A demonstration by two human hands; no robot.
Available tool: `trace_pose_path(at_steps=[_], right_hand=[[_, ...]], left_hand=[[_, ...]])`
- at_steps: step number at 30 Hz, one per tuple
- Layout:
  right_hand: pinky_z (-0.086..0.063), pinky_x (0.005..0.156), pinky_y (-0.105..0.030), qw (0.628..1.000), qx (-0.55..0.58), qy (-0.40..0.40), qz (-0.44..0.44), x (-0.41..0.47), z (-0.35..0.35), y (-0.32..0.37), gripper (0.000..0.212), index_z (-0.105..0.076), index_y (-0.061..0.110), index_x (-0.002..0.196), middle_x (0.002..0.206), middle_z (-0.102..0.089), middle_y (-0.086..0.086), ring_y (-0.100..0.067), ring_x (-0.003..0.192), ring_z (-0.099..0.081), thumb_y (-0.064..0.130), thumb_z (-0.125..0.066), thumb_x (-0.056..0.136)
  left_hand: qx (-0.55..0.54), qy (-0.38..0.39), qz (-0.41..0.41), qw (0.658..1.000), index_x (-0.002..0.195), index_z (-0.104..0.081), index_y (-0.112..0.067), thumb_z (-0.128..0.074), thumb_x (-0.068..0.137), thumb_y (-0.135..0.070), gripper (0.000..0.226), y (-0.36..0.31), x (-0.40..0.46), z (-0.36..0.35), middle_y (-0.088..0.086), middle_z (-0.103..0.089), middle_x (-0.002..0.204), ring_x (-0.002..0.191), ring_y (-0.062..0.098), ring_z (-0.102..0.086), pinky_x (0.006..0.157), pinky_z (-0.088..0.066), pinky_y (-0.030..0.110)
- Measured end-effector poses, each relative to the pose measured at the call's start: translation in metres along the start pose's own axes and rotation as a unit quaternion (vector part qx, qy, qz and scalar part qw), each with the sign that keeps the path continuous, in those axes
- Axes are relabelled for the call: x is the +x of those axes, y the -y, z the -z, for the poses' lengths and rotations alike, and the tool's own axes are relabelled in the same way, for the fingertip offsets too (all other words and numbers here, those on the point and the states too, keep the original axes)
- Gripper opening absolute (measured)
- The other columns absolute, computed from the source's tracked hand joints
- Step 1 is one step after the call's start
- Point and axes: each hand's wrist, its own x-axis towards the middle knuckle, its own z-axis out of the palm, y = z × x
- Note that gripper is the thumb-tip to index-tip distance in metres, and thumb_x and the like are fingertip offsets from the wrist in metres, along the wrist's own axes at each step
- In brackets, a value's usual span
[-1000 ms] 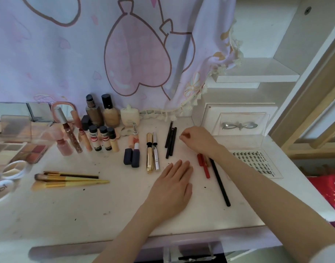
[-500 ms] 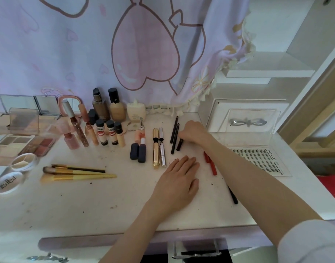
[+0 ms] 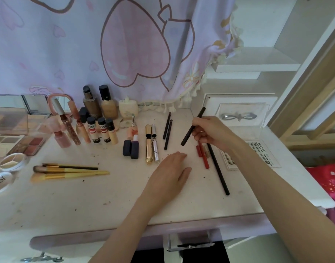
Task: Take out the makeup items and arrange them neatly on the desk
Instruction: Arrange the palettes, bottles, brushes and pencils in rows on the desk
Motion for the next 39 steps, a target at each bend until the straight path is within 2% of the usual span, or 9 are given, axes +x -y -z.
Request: trace_pose_path(at_steps=[4, 9, 15, 23, 29, 31, 34, 36, 39], right_hand=[[-0.033, 0.043, -0.024, 0.998, 0.050, -0.023, 0.030, -0.035, -0.002, -0.017, 0.010, -0.058, 0.006, 0.079, 0.059, -0.060, -0.008, -0.016, 0.047, -0.053, 0.009, -0.054, 0.087], [-0.034, 0.040, -0.020, 0.996, 0.077, 0.004, 0.051, -0.059, -0.019, -0.037, 0.014, -0.058, 0.008, 0.077, 0.061, -0.061, -0.009, -0.015, 0.047, -0.051, 0.002, -0.052, 0.088], [-0.029, 0.040, -0.018, 0.986, 0.151, -0.045, 0.061, -0.063, -0.029, -0.044, 0.022, -0.060, 0.000, 0.083, 0.056, -0.052, -0.005, -0.011, 0.044, -0.041, 0.019, -0.055, 0.093], [-0.030, 0.043, -0.017, 0.983, 0.165, -0.039, 0.069, -0.060, -0.025, -0.051, 0.024, -0.063, 0.002, 0.080, 0.056, -0.042, -0.003, -0.009, 0.045, -0.034, 0.018, -0.051, 0.095], [-0.049, 0.061, -0.024, 0.973, 0.169, -0.040, 0.150, -0.060, -0.024, -0.045, 0.026, -0.057, 0.008, 0.079, 0.064, -0.059, -0.002, -0.017, 0.064, -0.060, 0.019, -0.043, 0.098], [-0.048, 0.052, -0.023, 0.975, 0.083, -0.046, 0.200, -0.061, -0.016, -0.037, 0.022, -0.054, 0.015, 0.081, 0.056, -0.056, 0.002, -0.015, 0.053, -0.059, 0.021, -0.041, 0.098], [-0.038, 0.049, -0.021, 0.949, -0.191, -0.042, 0.247, -0.062, -0.006, -0.033, 0.018, -0.060, 0.024, 0.092, 0.057, -0.049, 0.008, -0.003, 0.044, -0.045, 0.029, -0.044, 0.096], [-0.036, 0.049, -0.017, 0.928, -0.279, -0.006, 0.245, -0.064, -0.006, -0.035, 0.021, -0.062, 0.019, 0.099, 0.060, -0.050, 0.009, -0.001, 0.047, -0.045, 0.029, -0.043, 0.097], [-0.035, 0.048, -0.016, 0.908, -0.329, 0.008, 0.260, -0.067, -0.007, -0.038, 0.021, -0.060, 0.016, 0.097, 0.054, -0.044, 0.010, -0.001, 0.047, -0.045, 0.026, -0.042, 0.098]], left_hand=[[-0.147, -0.019, 0.103, 0.984, 0.114, -0.032, -0.032, -0.056, 0.086, -0.043, 0.038, -0.007, 0.002, 0.007, -0.014, -0.059, 0.096, 0.087, 0.001, -0.058, 0.076, -0.042, 0.014], [-0.105, -0.025, 0.072, 0.992, 0.098, -0.047, -0.026, -0.047, 0.093, -0.036, 0.011, -0.008, -0.002, 0.012, -0.011, -0.050, 0.076, 0.064, 0.006, -0.050, 0.058, -0.040, 0.014], [-0.062, -0.037, 0.064, 0.995, 0.098, -0.052, -0.015, -0.039, 0.096, -0.032, 0.022, -0.012, -0.003, 0.015, -0.008, -0.046, 0.069, 0.055, 0.007, -0.042, 0.052, -0.035, 0.019], [-0.095, 0.003, 0.061, 0.994, 0.088, -0.044, -0.018, -0.035, 0.098, -0.027, 0.016, -0.011, -0.003, 0.015, -0.009, -0.043, 0.061, 0.046, 0.007, -0.037, 0.048, -0.035, 0.016], [-0.140, -0.015, 0.037, 0.989, 0.089, -0.056, -0.023, -0.040, 0.097, -0.022, 0.018, -0.015, -0.003, 0.019, -0.015, -0.047, 0.066, 0.058, -0.005, -0.047, 0.055, -0.036, 0.011], [-0.151, -0.067, 0.037, 0.986, 0.105, -0.057, -0.019, -0.038, 0.097, -0.022, 0.021, -0.019, -0.001, 0.025, -0.019, -0.049, 0.077, 0.070, -0.006, -0.049, 0.064, -0.037, 0.008], [-0.175, -0.130, 0.032, 0.975, 0.124, -0.047, -0.018, -0.042, 0.096, -0.025, 0.030, -0.029, 0.016, 0.046, -0.008, -0.053, 0.083, 0.072, 0.001, -0.050, 0.070, -0.037, 0.008], [-0.136, -0.135, 0.000, 0.981, 0.120, -0.048, -0.016, -0.048, 0.095, -0.019, 0.026, -0.035, 0.030, 0.062, -0.004, -0.054, 0.074, 0.065, -0.004, -0.050, 0.071, -0.031, -0.003], [-0.100, -0.078, -0.007, 0.992, 0.096, -0.050, -0.018, -0.049, 0.095, -0.017, 0.002, -0.038, 0.038, 0.069, -0.010, -0.044, 0.057, 0.056, -0.009, -0.047, 0.064, -0.029, -0.005]])
